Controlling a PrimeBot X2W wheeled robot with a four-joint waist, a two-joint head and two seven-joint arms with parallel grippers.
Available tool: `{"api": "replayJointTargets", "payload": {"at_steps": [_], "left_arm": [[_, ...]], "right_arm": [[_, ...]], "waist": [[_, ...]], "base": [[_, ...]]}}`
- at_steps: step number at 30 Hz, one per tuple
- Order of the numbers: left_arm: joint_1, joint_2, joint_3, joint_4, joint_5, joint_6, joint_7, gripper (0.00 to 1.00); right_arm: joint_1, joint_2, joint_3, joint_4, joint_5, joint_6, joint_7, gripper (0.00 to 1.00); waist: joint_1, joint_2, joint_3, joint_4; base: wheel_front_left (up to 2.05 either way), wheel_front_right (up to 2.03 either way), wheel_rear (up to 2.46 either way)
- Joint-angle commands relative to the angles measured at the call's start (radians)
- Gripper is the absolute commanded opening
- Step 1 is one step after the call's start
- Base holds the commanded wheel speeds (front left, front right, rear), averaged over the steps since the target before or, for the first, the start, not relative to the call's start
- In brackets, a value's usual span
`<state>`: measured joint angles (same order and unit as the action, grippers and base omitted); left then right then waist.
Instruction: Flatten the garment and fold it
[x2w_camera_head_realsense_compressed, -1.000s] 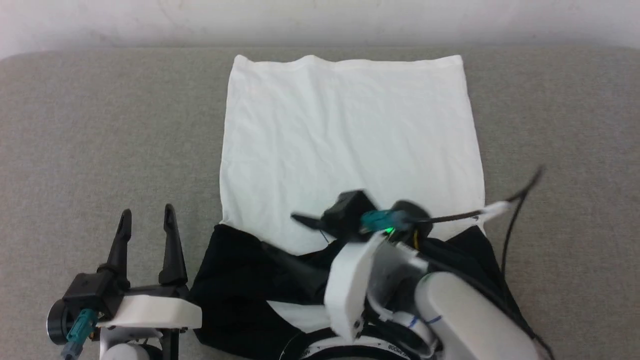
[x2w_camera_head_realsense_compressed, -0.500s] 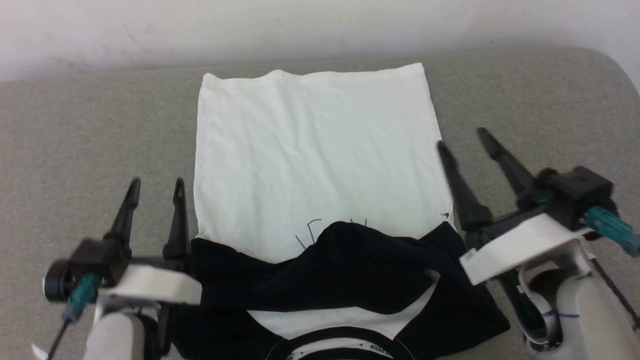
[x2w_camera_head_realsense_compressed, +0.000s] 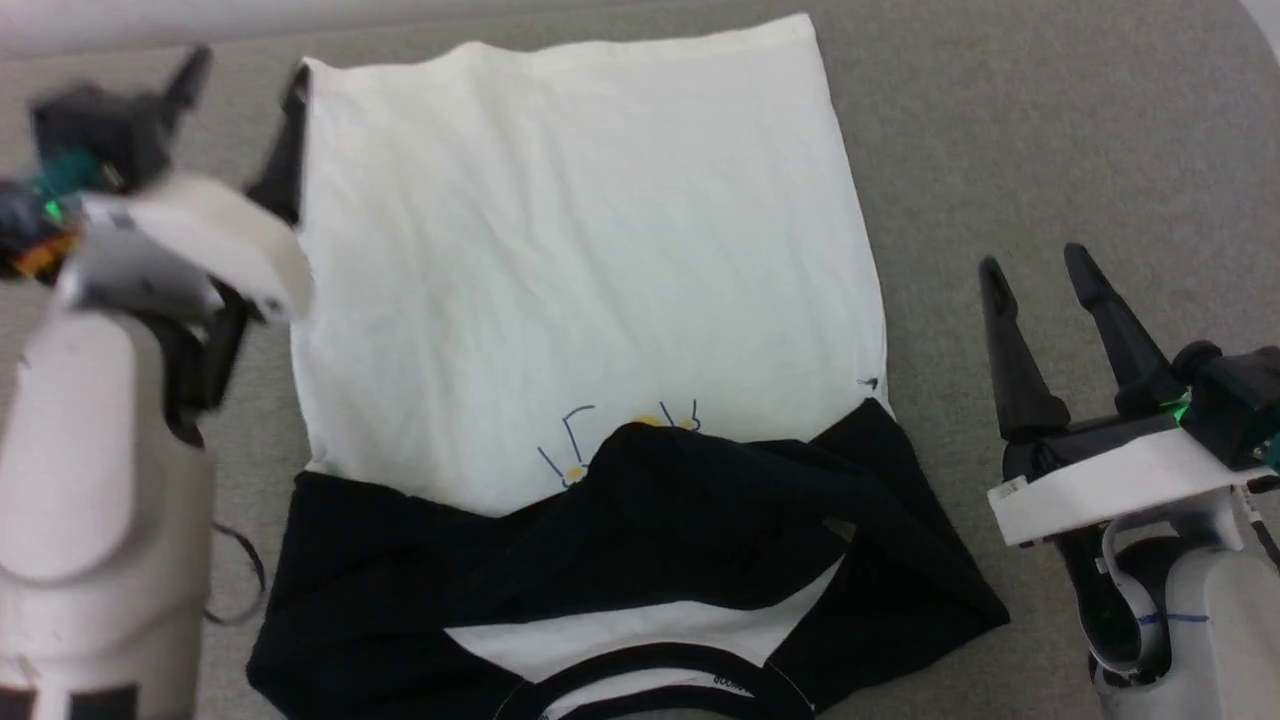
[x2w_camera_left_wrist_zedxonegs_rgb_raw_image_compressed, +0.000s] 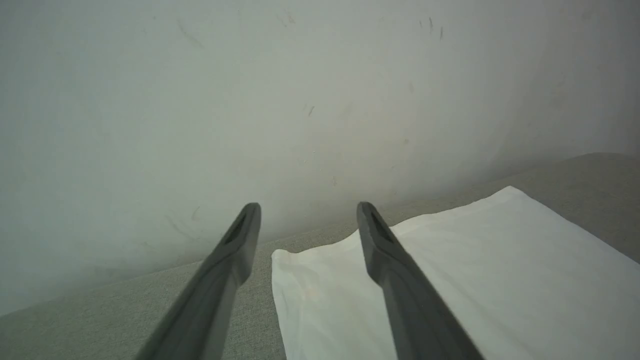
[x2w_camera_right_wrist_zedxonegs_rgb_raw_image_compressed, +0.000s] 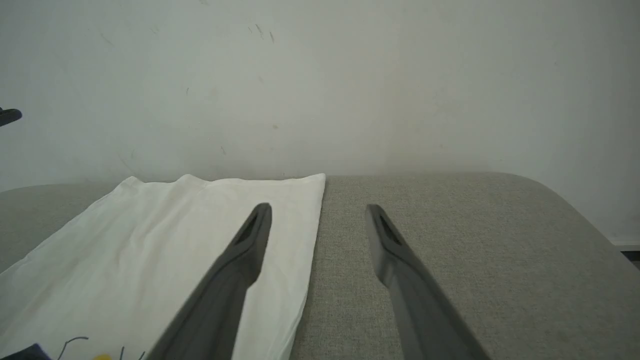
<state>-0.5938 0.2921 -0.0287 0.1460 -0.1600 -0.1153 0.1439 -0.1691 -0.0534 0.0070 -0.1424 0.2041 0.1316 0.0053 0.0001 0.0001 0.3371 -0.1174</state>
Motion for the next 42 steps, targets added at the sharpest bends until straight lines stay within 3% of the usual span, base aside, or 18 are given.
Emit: {"api": "replayJointTargets", "payload": {"at_steps": [1, 8, 17, 22, 28, 29, 31, 37, 42], "left_arm": [[-0.077, 0.025, 0.007, 0.027, -0.021, -0.007, 0.049, 1.0], [-0.314, 0.109, 0.011, 0.121, -0.056, -0.007, 0.353, 1.0], [-0.415, 0.226, 0.042, 0.125, -0.033, 0.058, 0.731, 1.0], [-0.435, 0.269, 0.073, 0.122, -0.043, 0.081, 0.83, 1.0], [-0.429, 0.27, 0.074, 0.102, -0.045, 0.106, 0.868, 1.0], [-0.428, 0.267, 0.075, 0.099, -0.048, 0.109, 0.867, 0.78], [-0.423, 0.27, 0.066, 0.097, -0.046, 0.104, 0.868, 0.02], [-0.428, 0.272, 0.055, 0.083, -0.045, 0.088, 0.776, 0.0], [-0.452, 0.247, 0.032, 0.103, -0.048, 0.072, 0.683, 0.0]], "right_arm": [[-0.028, 0.003, 0.004, 0.003, 0.01, -0.001, -0.011, 1.0], [-0.085, 0.003, 0.032, 0.007, 0.046, -0.001, -0.044, 1.0], [-0.13, 0.003, 0.07, 0.043, 0.094, -0.001, -0.084, 1.0], [-0.142, 0.003, 0.086, 0.061, 0.109, -0.001, -0.097, 1.0], [-0.158, 0.003, 0.105, 0.078, 0.117, -0.001, -0.11, 1.0], [-0.161, 0.003, 0.107, 0.08, 0.118, -0.001, -0.112, 1.0], [-0.167, 0.003, 0.11, 0.083, 0.116, -0.001, -0.112, 1.0], [-0.223, 0.003, 0.123, 0.072, 0.077, -0.001, -0.091, 1.0], [-0.352, -0.041, 0.124, 0.071, 0.062, -0.001, -0.041, 1.0]], "waist": [[-0.0001, -0.0001, 0.11, -0.07], [-0.0001, -0.0001, 0.238, -0.147], [-0.0001, -0.0001, 0.321, -0.216], [-0.0001, -0.0001, 0.353, -0.23], [-0.0001, -0.0001, 0.367, -0.228], [-0.0001, -0.0001, 0.368, -0.227], [-0.0001, -0.0001, 0.369, -0.223], [-0.0001, -0.0001, 0.375, -0.205], [-0.0001, -0.0001, 0.38, -0.167]], "base": [[0.0, 0.0, 0.0], [0.0, 0.0, 0.0], [0.0, 0.0, 0.0], [0.0, 0.0, 0.0], [0.0, 0.0, 0.0], [0.0, 0.0, 0.0], [0.0, 0.0, 0.0], [0.0, 0.0, 0.0], [0.0, 0.0, 0.0]]}}
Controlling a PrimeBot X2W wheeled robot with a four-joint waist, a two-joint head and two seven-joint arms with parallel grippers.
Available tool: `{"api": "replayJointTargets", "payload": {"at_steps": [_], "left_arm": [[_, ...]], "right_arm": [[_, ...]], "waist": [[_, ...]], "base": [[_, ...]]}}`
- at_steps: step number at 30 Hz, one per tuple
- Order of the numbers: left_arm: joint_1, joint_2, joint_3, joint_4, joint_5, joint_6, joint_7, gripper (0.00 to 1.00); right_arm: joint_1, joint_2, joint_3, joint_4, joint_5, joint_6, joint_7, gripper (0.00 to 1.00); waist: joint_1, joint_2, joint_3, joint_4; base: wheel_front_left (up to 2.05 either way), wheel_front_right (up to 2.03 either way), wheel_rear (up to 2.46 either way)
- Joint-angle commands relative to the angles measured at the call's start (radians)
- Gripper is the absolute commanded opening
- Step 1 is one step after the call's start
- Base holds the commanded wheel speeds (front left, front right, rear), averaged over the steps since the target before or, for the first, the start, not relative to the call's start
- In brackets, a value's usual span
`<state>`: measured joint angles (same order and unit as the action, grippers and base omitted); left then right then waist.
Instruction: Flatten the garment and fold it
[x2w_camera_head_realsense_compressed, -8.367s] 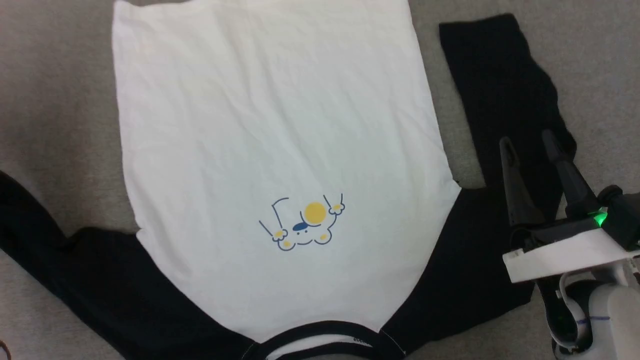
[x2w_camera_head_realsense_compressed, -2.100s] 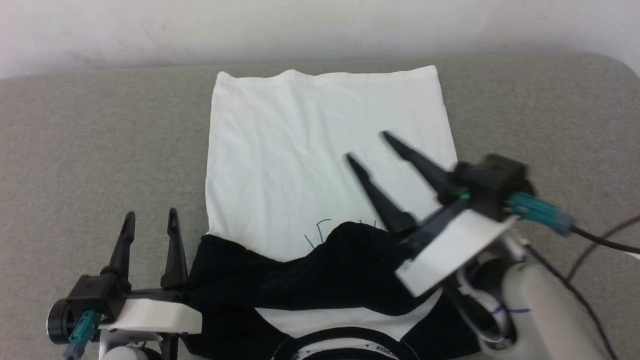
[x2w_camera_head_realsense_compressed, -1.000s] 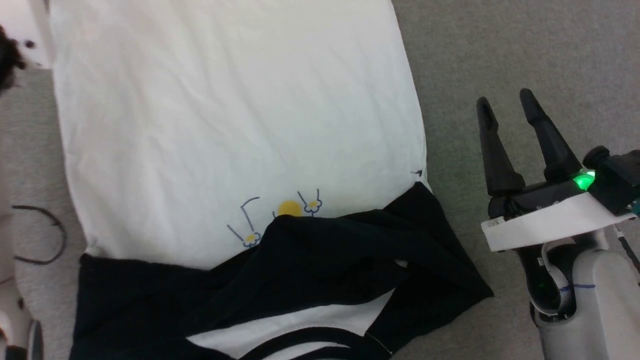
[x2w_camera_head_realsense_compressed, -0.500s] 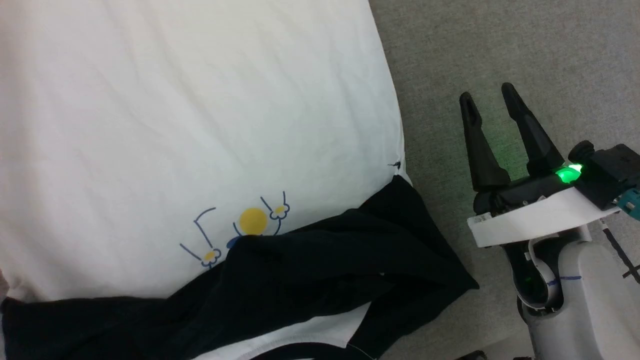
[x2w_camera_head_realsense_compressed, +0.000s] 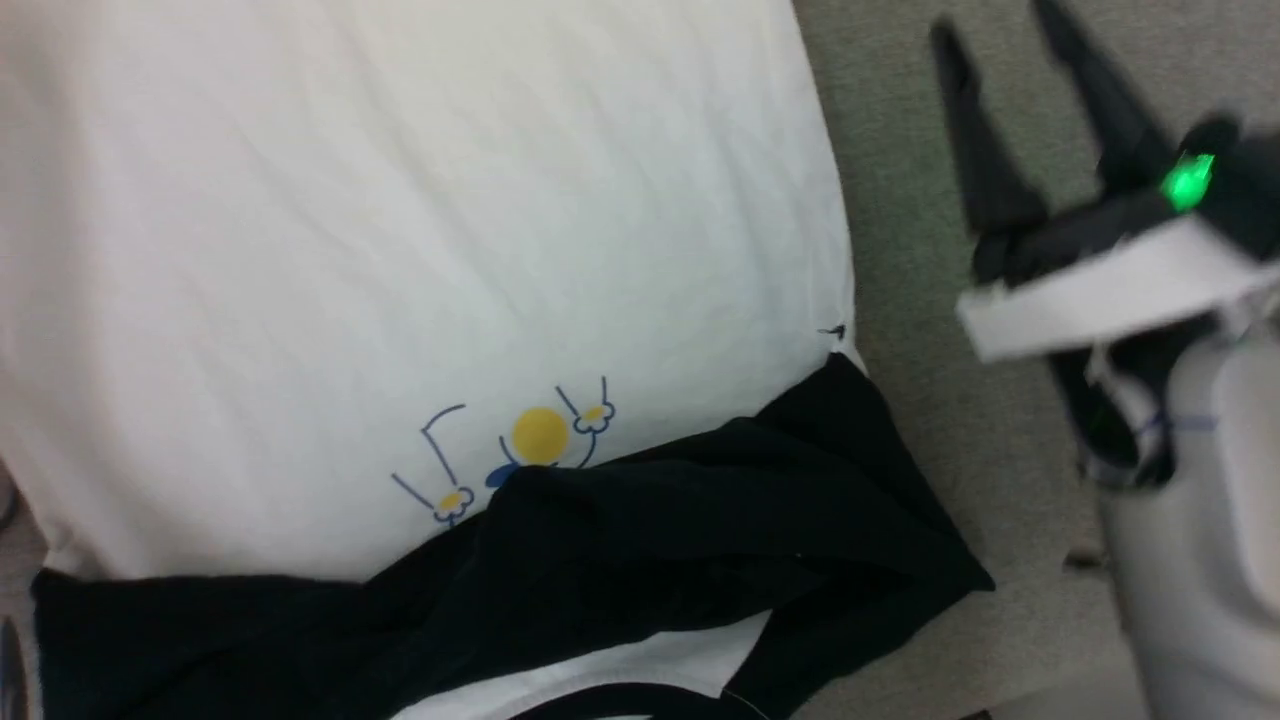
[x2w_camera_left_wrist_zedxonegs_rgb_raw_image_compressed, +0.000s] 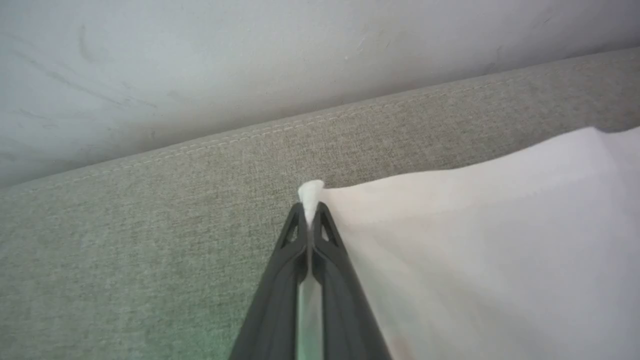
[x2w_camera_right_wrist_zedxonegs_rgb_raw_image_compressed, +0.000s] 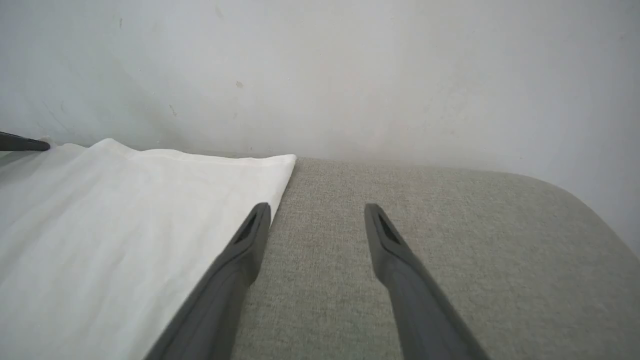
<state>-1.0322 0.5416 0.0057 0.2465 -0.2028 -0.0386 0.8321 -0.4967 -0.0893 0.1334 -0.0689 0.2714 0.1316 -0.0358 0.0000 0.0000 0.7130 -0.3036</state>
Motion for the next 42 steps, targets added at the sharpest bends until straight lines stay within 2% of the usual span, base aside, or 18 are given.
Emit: {"api": "replayJointTargets", "payload": {"at_steps": [1, 6, 14, 20, 27, 28, 29, 30, 34, 42], "left_arm": [[-0.022, -0.01, -0.009, 0.012, -0.008, -0.009, -0.023, 0.0], [-0.056, -0.046, -0.051, 0.039, -0.022, -0.038, -0.094, 0.0], [-0.092, -0.112, -0.121, 0.053, -0.031, -0.058, -0.195, 0.0], [-0.11, -0.139, -0.162, 0.056, -0.037, -0.068, -0.247, 0.0], [-0.128, -0.151, -0.183, 0.081, -0.045, -0.073, -0.295, 0.0], [-0.13, -0.152, -0.185, 0.087, -0.046, -0.073, -0.305, 0.0], [-0.132, -0.153, -0.188, 0.094, -0.046, -0.074, -0.314, 0.0], [-0.134, -0.153, -0.191, 0.1, -0.045, -0.074, -0.325, 0.0], [-0.145, -0.143, -0.195, 0.12, -0.026, -0.069, -0.395, 0.0], [-0.183, -0.109, -0.191, 0.151, 0.044, -0.013, -0.601, 0.0]], "right_arm": [[-0.067, -0.018, -0.004, 0.006, -0.008, -0.001, 0.024, 1.0], [-0.335, -0.055, -0.002, 0.121, -0.007, -0.001, 0.184, 1.0], [-0.695, -0.021, -0.039, 0.485, -0.019, -0.001, 0.505, 1.0], [-0.819, -0.017, -0.091, 0.664, -0.102, -0.001, 0.653, 1.0], [-0.865, 0.007, -0.175, 0.771, -0.211, -0.001, 0.758, 1.0], [-0.866, 0.01, -0.184, 0.782, -0.226, -0.001, 0.776, 0.47], [-0.866, 0.013, -0.186, 0.79, -0.239, -0.001, 0.794, 0.13], [-0.867, 0.015, -0.187, 0.791, -0.247, -0.001, 0.801, 0.0], [-0.871, 0.021, -0.195, 0.765, -0.267, -0.001, 0.755, 0.0], [-0.89, 0.025, -0.204, 0.725, -0.302, -0.001, 0.493, 0.0]], "waist": [[0.0, 0.0, 0.005, 0.031], [0.0, 0.0, 0.02, 0.095], [0.0, 0.0, 0.054, 0.206], [0.0, 0.0, 0.078, 0.261], [0.0, 0.0, 0.098, 0.283], [0.0, 0.0, 0.097, 0.285], [0.0, 0.0, 0.096, 0.286], [0.0, 0.0, 0.094, 0.286], [0.0, 0.0, 0.086, 0.282], [0.0, 0.0, 0.047, 0.259]], "base": [[0.0, 0.0, 0.0], [0.0, 0.0, 0.0], [0.0, 0.0, 0.0], [0.0, 0.0, 0.0], [0.0, 0.0, 0.0], [0.0, 0.0, 0.0], [0.0, 0.0, 0.0], [0.0, 0.0, 0.0], [0.0, 0.0, 0.0], [0.0, 0.0, 0.0]]}}
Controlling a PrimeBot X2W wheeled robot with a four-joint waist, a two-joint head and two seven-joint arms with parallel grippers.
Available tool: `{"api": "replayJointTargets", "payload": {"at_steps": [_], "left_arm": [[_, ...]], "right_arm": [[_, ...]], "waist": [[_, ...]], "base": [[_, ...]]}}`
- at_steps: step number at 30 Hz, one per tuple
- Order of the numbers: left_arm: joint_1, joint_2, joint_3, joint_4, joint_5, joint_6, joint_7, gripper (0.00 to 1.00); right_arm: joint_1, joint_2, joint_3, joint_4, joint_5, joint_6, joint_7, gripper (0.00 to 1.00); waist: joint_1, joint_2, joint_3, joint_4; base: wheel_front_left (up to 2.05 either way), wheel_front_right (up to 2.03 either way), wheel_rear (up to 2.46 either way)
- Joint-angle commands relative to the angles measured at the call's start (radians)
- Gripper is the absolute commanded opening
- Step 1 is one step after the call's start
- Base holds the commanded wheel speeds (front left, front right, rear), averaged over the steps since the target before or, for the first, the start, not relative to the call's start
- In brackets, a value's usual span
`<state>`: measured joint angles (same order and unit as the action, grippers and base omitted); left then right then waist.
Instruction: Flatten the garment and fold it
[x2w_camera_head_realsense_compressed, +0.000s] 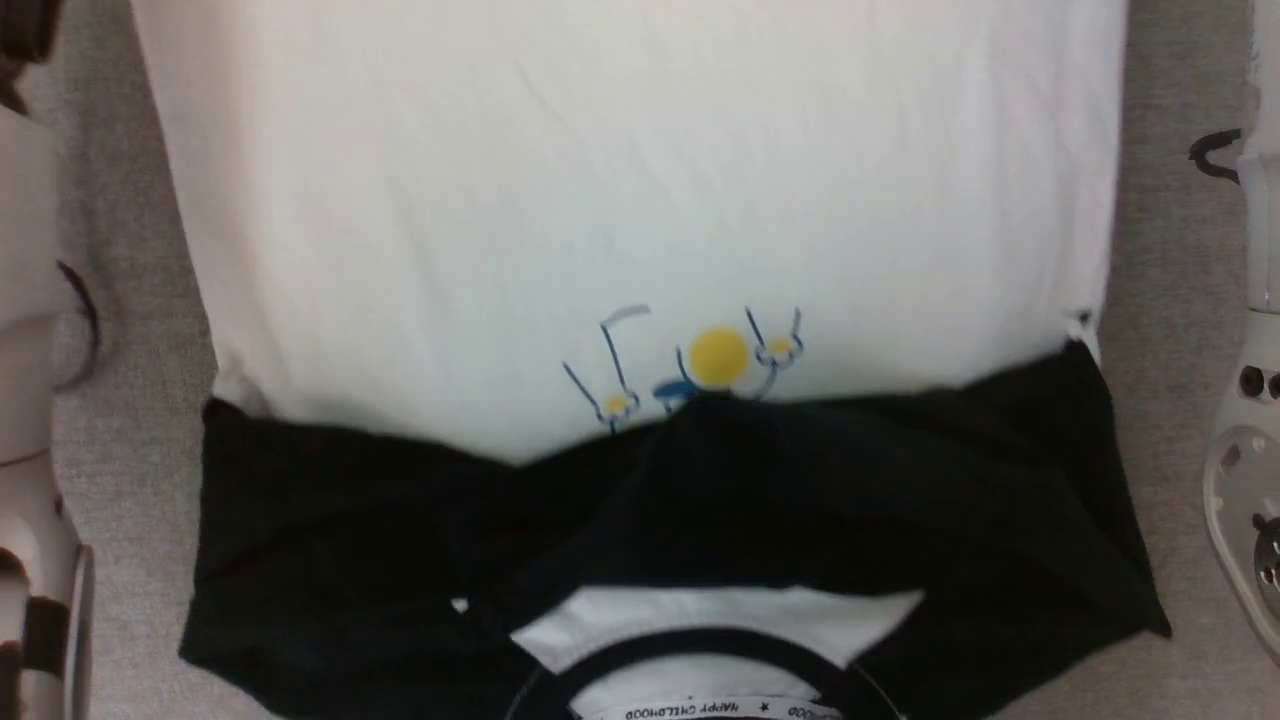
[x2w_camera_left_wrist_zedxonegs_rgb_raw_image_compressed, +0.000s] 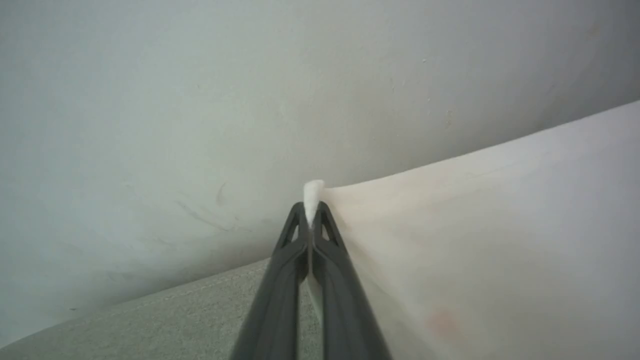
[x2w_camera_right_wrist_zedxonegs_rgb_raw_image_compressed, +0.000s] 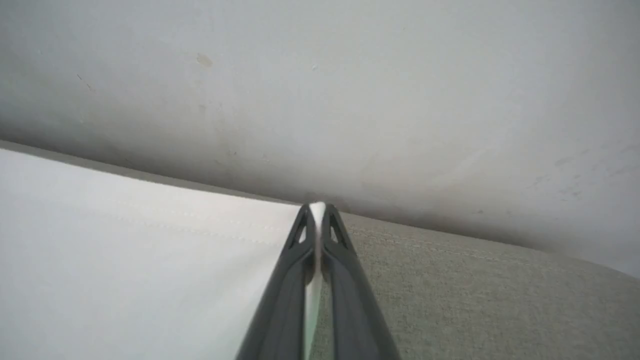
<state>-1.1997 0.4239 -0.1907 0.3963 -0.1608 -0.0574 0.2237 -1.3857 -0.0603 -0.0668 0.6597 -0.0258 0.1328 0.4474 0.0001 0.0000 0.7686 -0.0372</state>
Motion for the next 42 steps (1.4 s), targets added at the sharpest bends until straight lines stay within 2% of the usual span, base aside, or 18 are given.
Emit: {"api": "replayJointTargets", "payload": {"at_steps": [1, 5, 9, 15, 17, 23, 29, 35, 39, 42], "left_arm": [[-0.021, 0.013, 0.007, 0.005, 0.011, 0.015, -0.019, 0.0], [-0.032, 0.018, 0.016, 0.028, 0.024, 0.045, -0.093, 0.0], [0.009, 0.007, 0.02, 0.041, 0.005, 0.046, -0.159, 0.0], [0.179, -0.012, 0.026, 0.001, -0.041, 0.045, -0.222, 0.0], [0.258, -0.028, 0.044, -0.033, -0.072, 0.057, -0.237, 0.0], [0.538, -0.04, 0.082, -0.207, -0.128, 0.098, -0.251, 0.0], [0.832, -0.052, 0.117, -0.404, -0.172, 0.151, -0.226, 0.0], [1.12, -0.092, 0.137, -0.541, -0.213, 0.206, -0.213, 0.0], [1.267, -0.124, 0.124, -0.569, -0.25, 0.203, -0.222, 0.0], [1.34, -0.155, 0.115, -0.571, -0.288, 0.194, -0.236, 0.0]], "right_arm": [[-0.003, -0.004, -0.006, -0.001, -0.006, -0.002, -0.019, 0.0], [0.002, -0.001, -0.012, 0.024, 0.006, -0.002, -0.109, 0.0], [0.042, 0.001, 0.031, 0.049, 0.047, -0.002, -0.181, 0.0], [0.162, -0.026, 0.13, 0.033, 0.155, -0.002, -0.262, 0.0], [0.217, -0.043, 0.173, 0.003, 0.198, -0.002, -0.285, 0.0], [0.418, -0.115, 0.296, -0.151, 0.322, -0.002, -0.307, 0.0], [0.648, -0.202, 0.337, -0.347, 0.401, -0.002, -0.273, 0.0], [0.926, -0.269, 0.304, -0.565, 0.411, -0.002, -0.214, 0.0], [1.114, -0.245, 0.217, -0.679, 0.438, -0.002, -0.148, 0.0], [1.226, -0.233, 0.159, -0.732, 0.416, -0.002, -0.098, 0.0]], "waist": [[-0.0001, 0.0, -0.015, -0.01], [-0.0001, 0.0, -0.055, -0.02], [-0.0001, 0.0, -0.122, -0.03], [-0.0001, 0.0, -0.254, -0.035], [-0.0001, 0.0, -0.298, -0.034], [-0.0001, 0.0, -0.424, -0.032], [-0.0001, 0.0, -0.522, -0.024], [-0.0001, 0.0, -0.586, -0.013], [-0.0001, 0.0, -0.608, -0.01], [-0.0001, 0.0, -0.619, -0.007]], "base": [[0.0, 0.0, 0.0], [0.0, 0.0, 0.0], [0.0, 0.0, 0.0], [0.0, 0.0, 0.0], [0.0, 0.0, 0.0], [0.0, 0.0, 0.0], [0.0, 0.0, 0.0], [0.0, 0.0, 0.0], [0.0, 0.0, 0.0], [0.0, 0.0, 0.0]]}}
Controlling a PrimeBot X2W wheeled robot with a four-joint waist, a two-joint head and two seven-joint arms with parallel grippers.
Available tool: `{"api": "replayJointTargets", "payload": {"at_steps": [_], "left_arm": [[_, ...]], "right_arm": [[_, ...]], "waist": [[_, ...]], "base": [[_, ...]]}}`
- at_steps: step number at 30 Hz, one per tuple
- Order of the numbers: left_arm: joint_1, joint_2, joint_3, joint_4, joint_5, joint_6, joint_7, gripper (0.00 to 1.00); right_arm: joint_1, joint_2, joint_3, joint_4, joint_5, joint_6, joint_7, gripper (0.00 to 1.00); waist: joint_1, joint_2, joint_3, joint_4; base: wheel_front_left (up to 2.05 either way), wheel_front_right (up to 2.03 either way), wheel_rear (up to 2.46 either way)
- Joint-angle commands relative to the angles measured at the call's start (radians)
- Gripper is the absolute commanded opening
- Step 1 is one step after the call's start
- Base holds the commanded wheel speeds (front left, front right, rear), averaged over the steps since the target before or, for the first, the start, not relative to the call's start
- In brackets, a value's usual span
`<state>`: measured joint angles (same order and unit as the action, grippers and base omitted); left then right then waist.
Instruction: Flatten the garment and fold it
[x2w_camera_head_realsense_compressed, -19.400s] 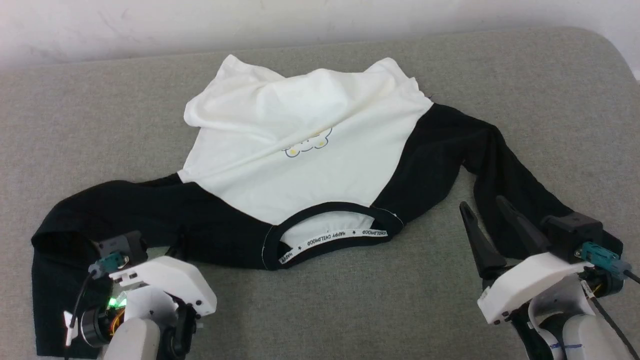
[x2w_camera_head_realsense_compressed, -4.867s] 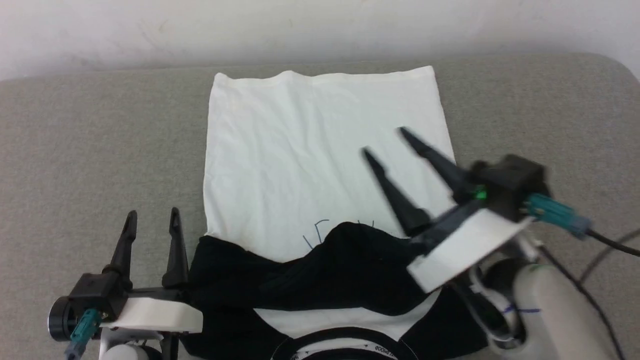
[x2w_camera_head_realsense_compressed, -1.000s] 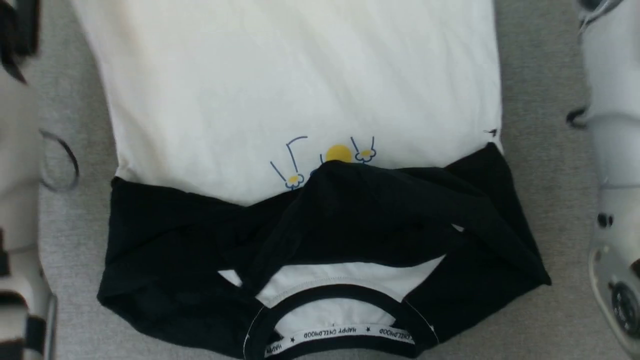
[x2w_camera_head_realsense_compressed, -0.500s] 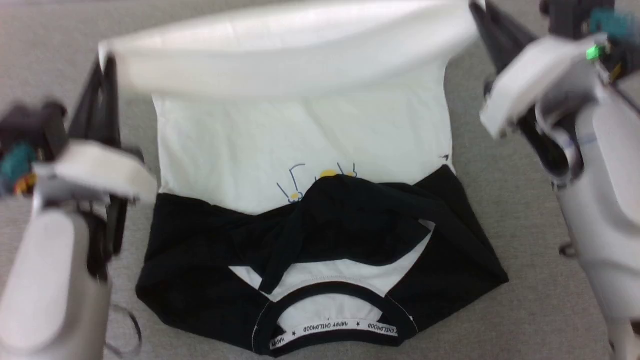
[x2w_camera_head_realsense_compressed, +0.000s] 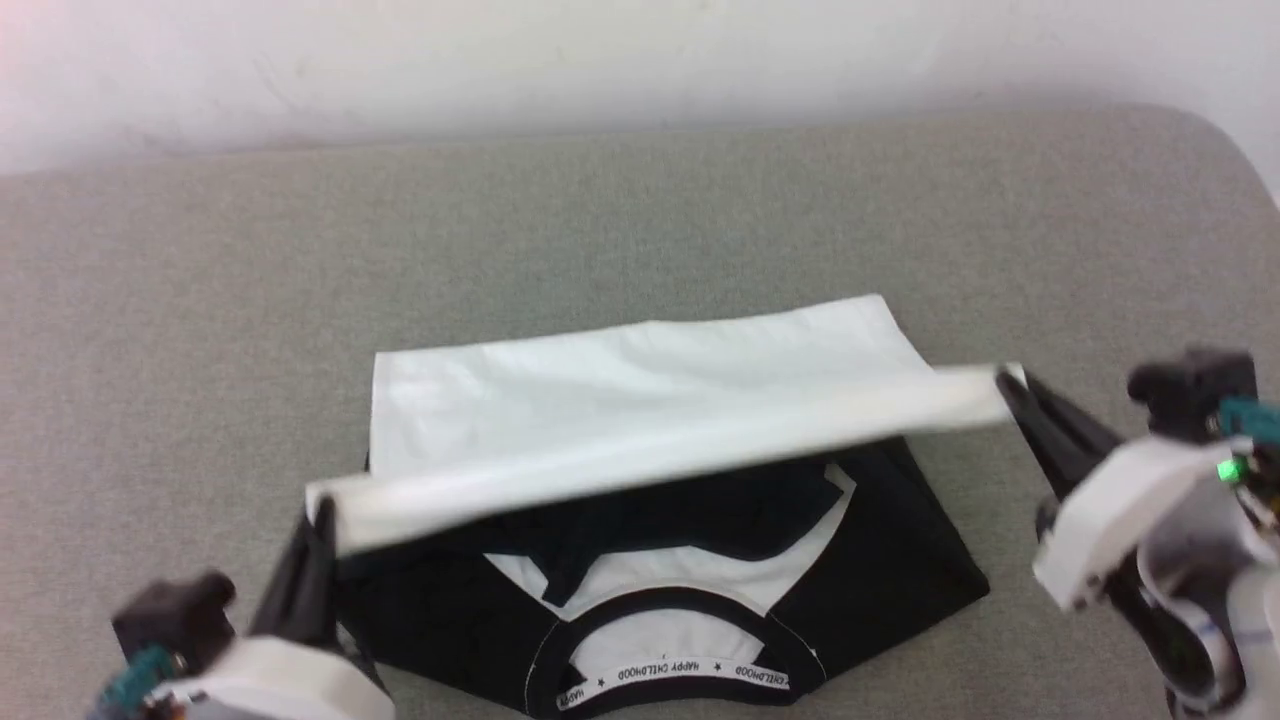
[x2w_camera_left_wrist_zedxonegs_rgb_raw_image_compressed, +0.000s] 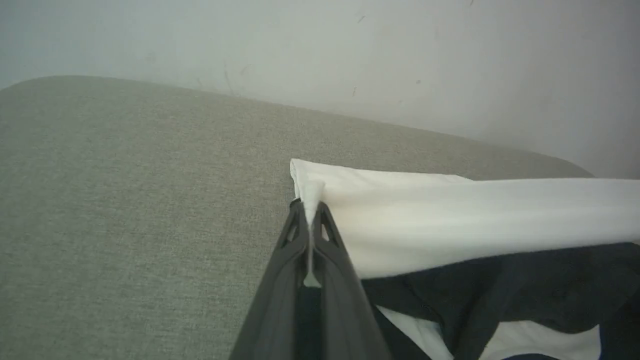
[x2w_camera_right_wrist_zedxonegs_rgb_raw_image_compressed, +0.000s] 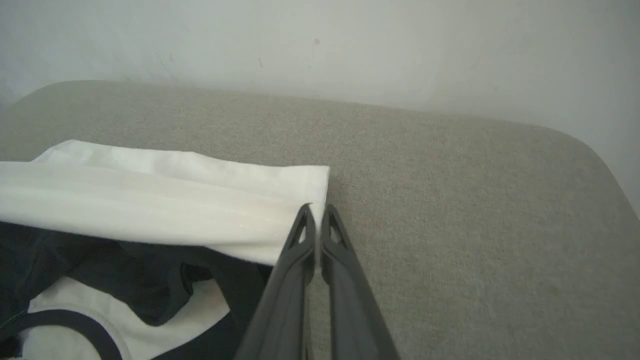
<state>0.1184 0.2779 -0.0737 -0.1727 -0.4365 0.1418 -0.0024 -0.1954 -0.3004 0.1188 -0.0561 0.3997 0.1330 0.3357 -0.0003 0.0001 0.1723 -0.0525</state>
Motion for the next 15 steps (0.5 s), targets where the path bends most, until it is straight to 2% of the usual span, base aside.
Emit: {"api": "replayJointTargets", "payload": {"at_steps": [1, 8, 15], "left_arm": [[0.042, -0.013, -0.007, 0.003, -0.016, -0.008, -0.012, 0.0], [0.096, -0.028, -0.028, 0.084, -0.036, -0.025, -0.033, 0.0], [0.092, -0.03, -0.051, 0.177, -0.03, -0.033, -0.031, 0.0]], "right_arm": [[0.066, 0.013, -0.042, -0.026, -0.02, -0.002, 0.026, 0.0], [0.214, 0.087, -0.102, -0.026, -0.106, -0.002, 0.07, 0.0], [0.281, 0.154, -0.09, 0.038, -0.137, -0.002, 0.089, 0.0]], "waist": [[0.0003, -0.0001, -0.024, 0.008], [0.0003, -0.0001, -0.038, 0.013], [0.0003, -0.0001, -0.049, 0.016]], "base": [[0.0, 0.0, 0.0], [0.0, 0.0, 0.0], [0.0, 0.0, 0.0]]}}
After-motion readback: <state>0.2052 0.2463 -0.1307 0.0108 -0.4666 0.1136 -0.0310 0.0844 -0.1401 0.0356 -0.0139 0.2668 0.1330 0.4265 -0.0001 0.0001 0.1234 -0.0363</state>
